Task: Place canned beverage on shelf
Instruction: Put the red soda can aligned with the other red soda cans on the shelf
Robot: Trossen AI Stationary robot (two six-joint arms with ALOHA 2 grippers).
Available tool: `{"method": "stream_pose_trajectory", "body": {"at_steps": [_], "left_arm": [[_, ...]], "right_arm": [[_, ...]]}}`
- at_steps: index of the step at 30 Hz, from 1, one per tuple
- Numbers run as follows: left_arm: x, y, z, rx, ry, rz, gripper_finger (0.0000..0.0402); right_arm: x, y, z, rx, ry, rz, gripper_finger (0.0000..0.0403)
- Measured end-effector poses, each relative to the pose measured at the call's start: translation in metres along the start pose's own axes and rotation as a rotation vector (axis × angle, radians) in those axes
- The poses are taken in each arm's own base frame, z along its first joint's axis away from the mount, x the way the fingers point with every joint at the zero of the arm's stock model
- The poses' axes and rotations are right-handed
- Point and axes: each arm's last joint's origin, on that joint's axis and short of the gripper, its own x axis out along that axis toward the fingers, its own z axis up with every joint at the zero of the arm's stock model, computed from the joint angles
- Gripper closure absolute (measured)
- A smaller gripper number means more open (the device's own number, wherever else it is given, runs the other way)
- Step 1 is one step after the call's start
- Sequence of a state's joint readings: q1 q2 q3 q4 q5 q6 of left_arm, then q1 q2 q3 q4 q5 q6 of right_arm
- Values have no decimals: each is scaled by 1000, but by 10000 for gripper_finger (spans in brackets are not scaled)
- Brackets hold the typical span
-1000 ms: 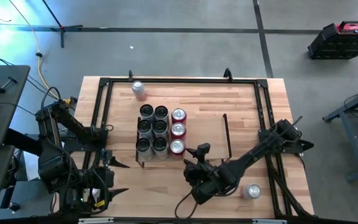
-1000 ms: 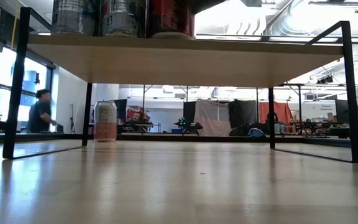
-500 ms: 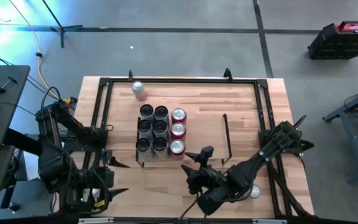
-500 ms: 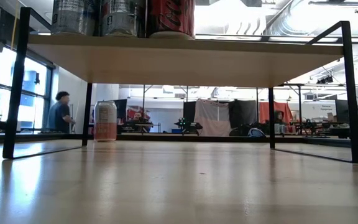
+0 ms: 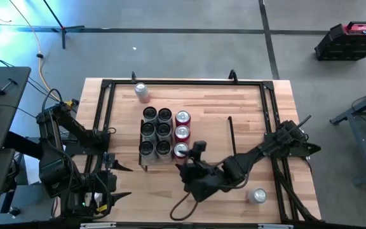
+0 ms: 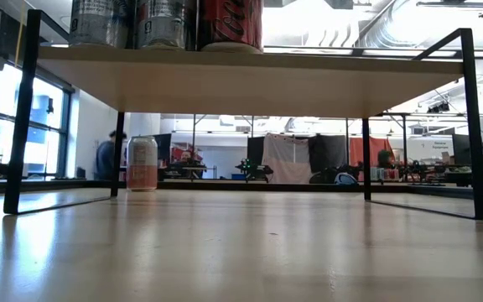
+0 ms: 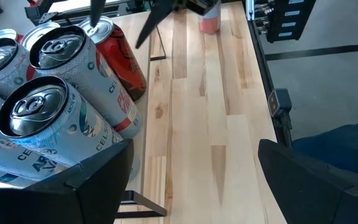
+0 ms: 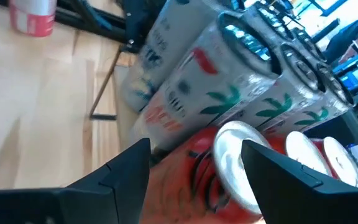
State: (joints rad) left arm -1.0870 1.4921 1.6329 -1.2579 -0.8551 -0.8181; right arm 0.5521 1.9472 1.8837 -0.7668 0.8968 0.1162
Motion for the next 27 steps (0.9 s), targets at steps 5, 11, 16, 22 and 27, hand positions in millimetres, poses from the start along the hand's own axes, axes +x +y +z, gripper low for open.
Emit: {"method": "stream_pose_trajectory", "body": {"at_steps": [5, 11, 16, 22, 27], "left_arm": [[0, 0, 0, 1, 0, 0, 67], [0, 0, 0, -4, 0, 0, 67], [0, 0, 0, -7, 0, 0, 67], [0, 0, 0, -7, 0, 0, 67], [0, 0, 0, -1, 0, 1, 67]], "right_arm": [[5, -4, 3, 6, -13, -2, 166], [11, -8, 1, 40, 24, 52, 166], [11, -9, -1, 42, 35, 38, 166], [8, -7, -1, 34, 31, 36, 166], [8, -6, 2, 29, 5, 45, 166]]}}
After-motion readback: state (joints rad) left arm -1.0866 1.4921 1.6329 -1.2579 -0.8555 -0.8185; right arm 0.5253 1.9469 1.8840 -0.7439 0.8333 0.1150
